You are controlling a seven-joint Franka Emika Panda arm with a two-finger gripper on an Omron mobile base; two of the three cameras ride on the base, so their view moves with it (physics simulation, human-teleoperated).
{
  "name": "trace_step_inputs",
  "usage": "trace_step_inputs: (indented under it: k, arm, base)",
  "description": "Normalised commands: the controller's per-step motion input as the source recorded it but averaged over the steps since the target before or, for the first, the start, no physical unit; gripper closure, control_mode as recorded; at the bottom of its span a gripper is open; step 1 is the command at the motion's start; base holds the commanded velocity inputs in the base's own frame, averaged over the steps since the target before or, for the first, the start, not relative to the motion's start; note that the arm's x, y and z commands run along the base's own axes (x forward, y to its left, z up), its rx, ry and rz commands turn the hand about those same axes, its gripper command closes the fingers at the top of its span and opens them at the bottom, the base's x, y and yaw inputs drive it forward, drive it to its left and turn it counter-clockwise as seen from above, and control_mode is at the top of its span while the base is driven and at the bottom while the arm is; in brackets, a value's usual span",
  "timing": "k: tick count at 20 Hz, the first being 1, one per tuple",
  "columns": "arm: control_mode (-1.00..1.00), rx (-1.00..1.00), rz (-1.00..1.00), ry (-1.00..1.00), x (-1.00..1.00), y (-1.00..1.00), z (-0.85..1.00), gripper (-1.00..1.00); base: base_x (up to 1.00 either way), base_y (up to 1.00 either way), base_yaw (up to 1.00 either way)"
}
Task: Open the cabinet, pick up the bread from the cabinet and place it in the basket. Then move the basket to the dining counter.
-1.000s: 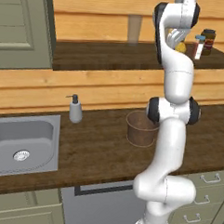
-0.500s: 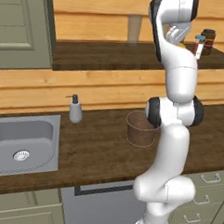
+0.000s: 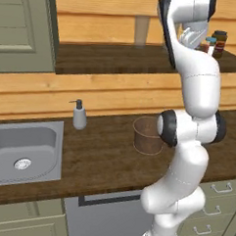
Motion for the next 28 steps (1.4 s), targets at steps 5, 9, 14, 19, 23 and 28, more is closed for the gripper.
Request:
trace_step_inputs:
  k: [5, 9, 14, 19, 23, 28]
  arm:
    - [-1.0, 0.0, 0.0, -0.17, -0.94, 0.05, -0.25, 1.0]
    - [-1.0, 0.0, 0.0, -0.27, -0.93, 0.22, -0.43, 1.0]
    - [-1.0, 0.0, 0.0, -0.18, -0.51, 0.16, -0.59, 1.0]
    - [-1.0, 0.0, 0.0, -0.21, -0.23, 0.08, -0.56, 1.0]
    - [-1.0, 0.0, 0.0, -0.16, 0.0, 0.21, -0.6, 1.0]
    - [-1.0, 0.0, 0.0, -0.01, 0.13, 0.35, -0.61, 1.0]
  base:
    - [0.0, 0.0, 0.0]
    - [0.0, 0.0, 0.0]
    - [0.0, 0.0, 0.0]
    - [0.0, 0.0, 0.0]
    - [0.0, 0.0, 0.0]
    - [0.0, 0.0, 0.0]
